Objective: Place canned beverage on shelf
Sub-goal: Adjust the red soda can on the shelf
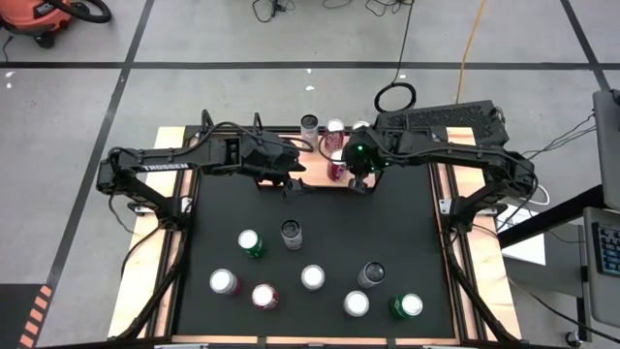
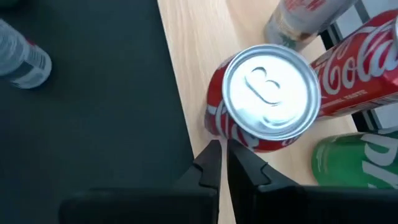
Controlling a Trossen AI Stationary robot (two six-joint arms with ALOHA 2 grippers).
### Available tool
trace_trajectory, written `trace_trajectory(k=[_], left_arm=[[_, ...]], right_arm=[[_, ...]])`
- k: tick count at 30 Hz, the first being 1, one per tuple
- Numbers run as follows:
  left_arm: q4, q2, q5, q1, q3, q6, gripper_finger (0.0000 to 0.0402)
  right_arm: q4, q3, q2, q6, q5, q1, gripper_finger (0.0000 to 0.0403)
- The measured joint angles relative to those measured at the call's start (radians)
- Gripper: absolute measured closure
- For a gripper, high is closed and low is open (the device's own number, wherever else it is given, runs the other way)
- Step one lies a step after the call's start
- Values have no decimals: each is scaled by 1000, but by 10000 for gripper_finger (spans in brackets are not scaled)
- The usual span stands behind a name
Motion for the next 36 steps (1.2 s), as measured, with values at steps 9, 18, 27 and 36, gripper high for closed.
trace_trajectory(k=[9,18,27,36], left_arm=[[0,0,0,0,0,1,4],[-1,0,-3,0,0,19,4],[-2,0,-3,0,0,20,4],[-133,0,-49,1,0,19,4]], right_arm=[[47,0,9,22,-25,0,402],[23,0,4,77,-26,0,403],[-39,0,13,29,-53,44,403],[18,-4,58,14,-48,50,403]])
